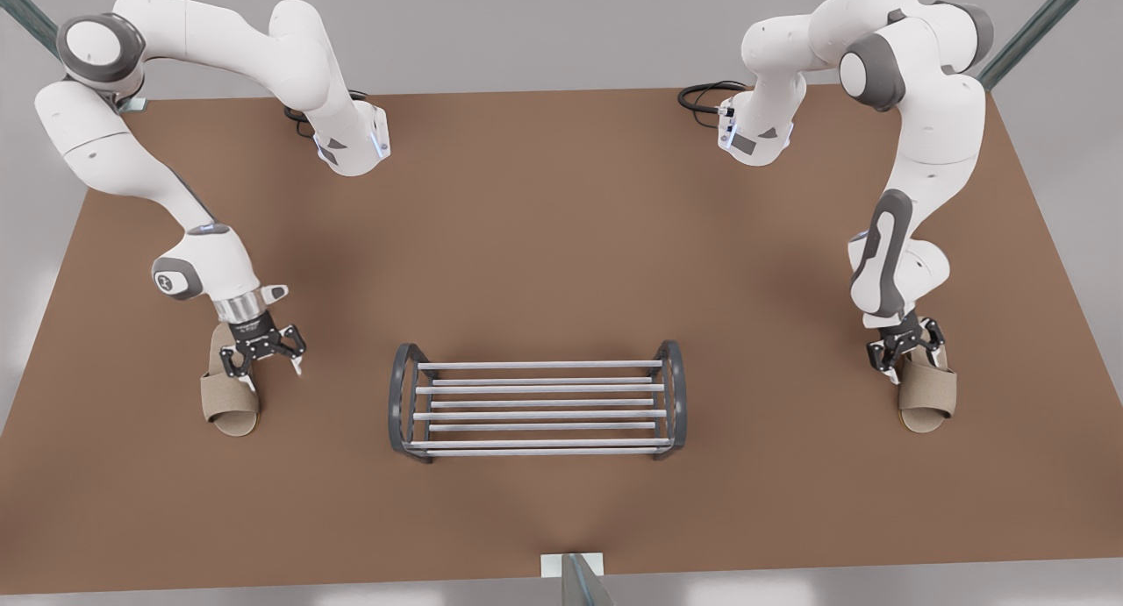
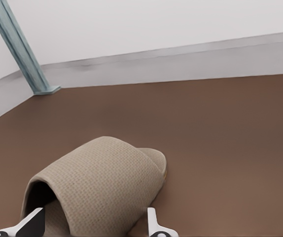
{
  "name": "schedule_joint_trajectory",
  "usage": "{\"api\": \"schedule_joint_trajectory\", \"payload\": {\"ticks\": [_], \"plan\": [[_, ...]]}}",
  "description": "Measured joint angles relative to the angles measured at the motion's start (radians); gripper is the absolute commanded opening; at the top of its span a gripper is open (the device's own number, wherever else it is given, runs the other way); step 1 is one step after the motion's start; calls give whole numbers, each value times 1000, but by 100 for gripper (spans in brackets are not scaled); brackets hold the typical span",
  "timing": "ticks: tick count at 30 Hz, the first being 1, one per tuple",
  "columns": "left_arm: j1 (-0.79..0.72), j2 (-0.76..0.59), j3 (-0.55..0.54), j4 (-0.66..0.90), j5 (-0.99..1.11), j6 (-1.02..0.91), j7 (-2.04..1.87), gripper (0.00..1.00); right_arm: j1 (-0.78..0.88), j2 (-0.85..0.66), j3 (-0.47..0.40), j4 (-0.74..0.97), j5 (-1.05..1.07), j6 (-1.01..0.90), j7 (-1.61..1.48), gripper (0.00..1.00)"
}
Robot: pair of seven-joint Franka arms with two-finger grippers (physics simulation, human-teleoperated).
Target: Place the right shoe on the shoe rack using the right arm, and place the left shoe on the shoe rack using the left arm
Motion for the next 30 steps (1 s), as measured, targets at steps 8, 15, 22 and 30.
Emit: {"api": "schedule_joint_trajectory", "payload": {"ticks": [8, 15, 22, 30], "plan": [[2, 20, -16, 28, 0, 23, 0, 100, -116, 2, 14, -77, -6, 13, -19, 100], [2, 40, -22, 77, 0, 53, 0, 100, -274, -26, 131, -173, -1, 25, -29, 100], [2, 63, -28, 110, 0, 72, 0, 100, -439, 19, 49, -57, -120, 186, -37, 100], [6, 91, -32, 151, 0, 79, 0, 100, -398, 71, -54, 14, -245, 378, -63, 100]]}}
